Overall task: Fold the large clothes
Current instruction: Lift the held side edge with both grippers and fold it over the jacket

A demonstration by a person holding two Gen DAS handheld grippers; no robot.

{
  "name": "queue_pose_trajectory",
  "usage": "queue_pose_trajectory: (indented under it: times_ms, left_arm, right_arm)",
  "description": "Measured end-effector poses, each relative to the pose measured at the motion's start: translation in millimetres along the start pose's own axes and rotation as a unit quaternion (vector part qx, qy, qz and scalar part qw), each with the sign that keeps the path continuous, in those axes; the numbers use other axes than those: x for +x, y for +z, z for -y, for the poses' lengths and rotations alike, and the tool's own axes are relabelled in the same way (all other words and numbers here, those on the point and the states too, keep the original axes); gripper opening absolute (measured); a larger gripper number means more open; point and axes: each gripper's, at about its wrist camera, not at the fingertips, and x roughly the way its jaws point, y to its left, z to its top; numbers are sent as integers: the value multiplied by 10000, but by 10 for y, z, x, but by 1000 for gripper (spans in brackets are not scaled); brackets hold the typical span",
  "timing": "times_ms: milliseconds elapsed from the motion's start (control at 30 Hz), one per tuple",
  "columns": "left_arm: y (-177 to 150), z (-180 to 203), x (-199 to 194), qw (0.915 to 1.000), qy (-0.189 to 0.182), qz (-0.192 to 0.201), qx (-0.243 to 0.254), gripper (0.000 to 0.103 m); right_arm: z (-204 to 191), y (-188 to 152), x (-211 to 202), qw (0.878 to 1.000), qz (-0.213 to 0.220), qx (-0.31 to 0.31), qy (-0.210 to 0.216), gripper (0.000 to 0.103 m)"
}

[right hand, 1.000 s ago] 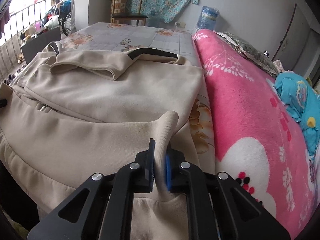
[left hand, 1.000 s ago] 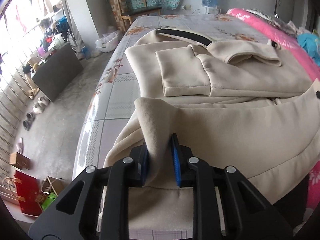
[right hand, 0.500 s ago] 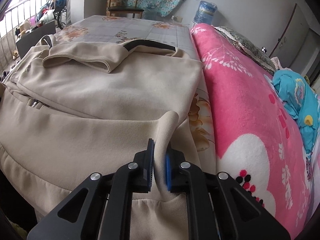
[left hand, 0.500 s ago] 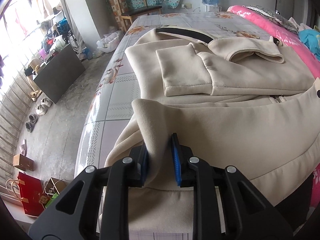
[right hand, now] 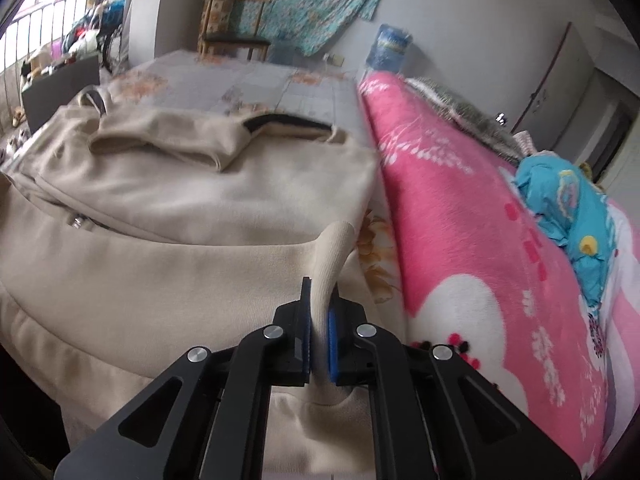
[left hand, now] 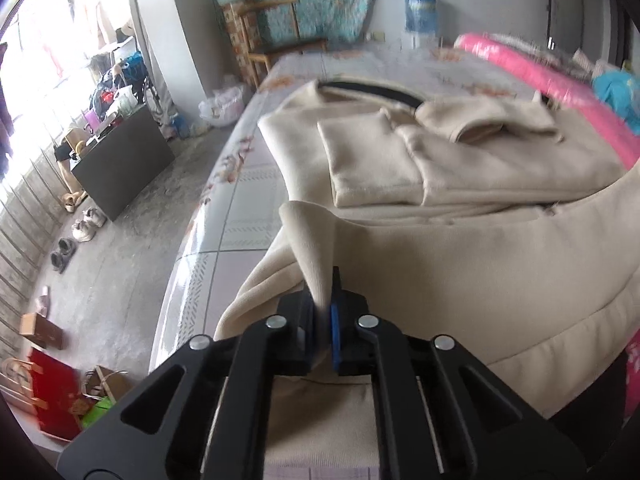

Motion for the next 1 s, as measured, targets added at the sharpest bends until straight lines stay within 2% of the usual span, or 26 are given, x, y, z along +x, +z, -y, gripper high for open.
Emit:
queue_pose_trajectory:
  times_ms: [167, 333, 467, 600, 700, 800, 933, 1000]
  left_arm:
    - [-95, -66, -475, 9971, -101, 755, 6, 5]
    - [-54, -128, -953, 9917, -113, 1282, -13, 5]
    - [143, -157, -1255, 9847, -143, 1735, -22, 4]
    - [532, -172, -1250, 9800, -265, 1971, 10, 4]
    - [920, -203, -1014, 9805, -436, 1917, -5, 4]
    - [1346, -204, -622, 9849, -517, 1650, 41, 4]
    - [1875, -273, 154, 9921, -801, 955, -121, 5]
    - [1996, -267, 585, 9952, -821, 514, -103, 5]
  right_arm:
    - [45, -49, -444, 9985, 492, 163, -174, 6]
    - [87, -27, -857, 9936, 1042, 281, -325, 6]
    - [195, 176, -1004, 9883, 1437, 412, -300, 6]
    - [334, 481, -887, 9850, 1635, 518, -185, 6]
    - [473, 835, -559, 9854, 1601, 572, -3, 6]
    - [555, 1202, -91, 9878, 1428, 600, 158, 6]
    - [561, 1570, 617, 9912, 1041, 687, 438, 6]
    - [477, 1693, 1125, 9949, 608, 600, 535, 6]
